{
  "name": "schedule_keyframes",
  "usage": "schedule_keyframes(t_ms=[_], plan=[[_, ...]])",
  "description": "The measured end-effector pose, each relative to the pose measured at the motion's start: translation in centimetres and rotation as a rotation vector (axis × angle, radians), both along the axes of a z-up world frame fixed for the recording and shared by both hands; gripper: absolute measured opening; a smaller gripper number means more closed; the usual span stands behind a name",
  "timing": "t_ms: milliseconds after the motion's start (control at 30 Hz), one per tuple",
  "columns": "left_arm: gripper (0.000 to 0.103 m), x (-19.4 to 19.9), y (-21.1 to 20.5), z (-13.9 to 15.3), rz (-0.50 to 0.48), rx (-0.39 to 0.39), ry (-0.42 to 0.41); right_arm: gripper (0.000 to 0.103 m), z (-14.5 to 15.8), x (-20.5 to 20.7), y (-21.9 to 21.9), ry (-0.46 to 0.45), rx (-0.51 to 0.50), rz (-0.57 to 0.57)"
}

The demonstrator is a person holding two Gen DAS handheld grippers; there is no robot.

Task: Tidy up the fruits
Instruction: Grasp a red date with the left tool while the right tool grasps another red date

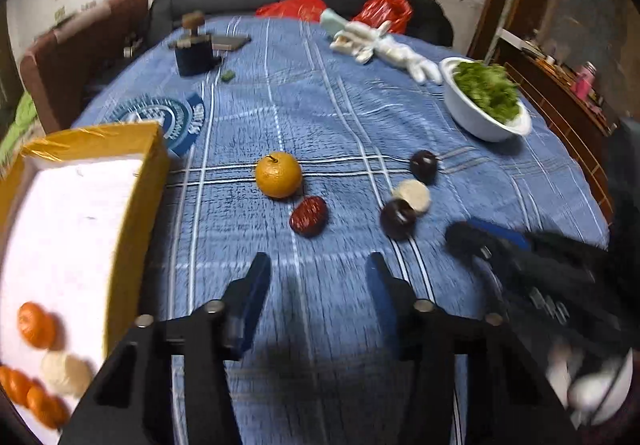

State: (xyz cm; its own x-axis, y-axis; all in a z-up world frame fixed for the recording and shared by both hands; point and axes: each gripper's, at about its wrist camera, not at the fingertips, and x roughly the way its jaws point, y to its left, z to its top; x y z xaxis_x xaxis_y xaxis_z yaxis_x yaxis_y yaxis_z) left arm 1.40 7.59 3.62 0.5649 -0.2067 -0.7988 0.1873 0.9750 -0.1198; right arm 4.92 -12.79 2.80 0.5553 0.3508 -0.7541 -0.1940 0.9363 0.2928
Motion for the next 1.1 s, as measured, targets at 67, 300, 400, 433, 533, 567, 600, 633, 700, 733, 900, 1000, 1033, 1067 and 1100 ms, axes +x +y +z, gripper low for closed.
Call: schedule_keyframes(t_ms=[67,300,400,433,533,567,600,633,700,733,900,1000,1033,1067,1100], plan=[[0.047,1.3,-0.2,-0.5,0.002,0.005,-0.002,0.023,0.0,0.1,0.1,0.005,0.008,0.008],[0.046,3.6,-1.6,-2.2,-0.015,0.084,-0.003,0.023,0.3,0.0,0.3,0.004,0.020,0.017],[0.022,3.5,-1.7,-2.1,0.002,0.126,-0.025,0.023,0.3,0.1,0.3,0.004,0.018,0.014],[0.022,3.3,-1.5,-2.1,0.000,0.111,-0.024,0.023,0.3,0.1,0.3,0.004,0.018,0.013],[0.021,2.3,-0.7,-1.5,0.023,0.086,-0.036,0.023,0.3,0.1,0.3,0.000,0.018,0.013],[0.021,2.0,-0.5,-1.3,0.029,0.073,-0.040,0.023,0.3,0.0,0.3,-0.002,0.016,0.012],[0.021,1.5,-0.1,-0.8,0.038,0.052,-0.045,0.023,0.3,0.0,0.3,-0.002,0.017,0.012],[0.021,1.0,0.2,-0.4,0.044,0.035,-0.048,0.023,0.3,0.0,0.3,-0.003,0.018,0.012],[0.021,0.0,0.9,0.5,0.055,0.002,-0.055,0.023,0.4,-0.1,0.3,-0.007,0.022,0.011],[0.022,-0.6,1.2,1.0,0.059,-0.010,-0.062,0.023,0.5,-0.2,0.2,-0.009,0.024,0.011],[0.022,-4.2,3.8,3.8,0.104,-0.061,-0.122,0.023,0.4,-0.6,0.7,-0.011,0.024,0.024],[0.022,-6.4,6.6,5.3,0.166,-0.081,-0.161,0.023,-0.1,-0.7,1.3,0.001,0.012,0.029],[0.022,-7.3,8.0,5.6,0.194,-0.096,-0.169,0.023,-0.1,-0.9,1.5,-0.002,0.007,0.029],[0.022,-7.9,9.2,5.8,0.217,-0.109,-0.173,0.023,-0.1,-0.9,1.7,-0.007,0.003,0.031],[0.022,-8.7,10.7,5.9,0.248,-0.122,-0.176,0.023,0.1,-1.2,1.9,-0.020,-0.006,0.032]])
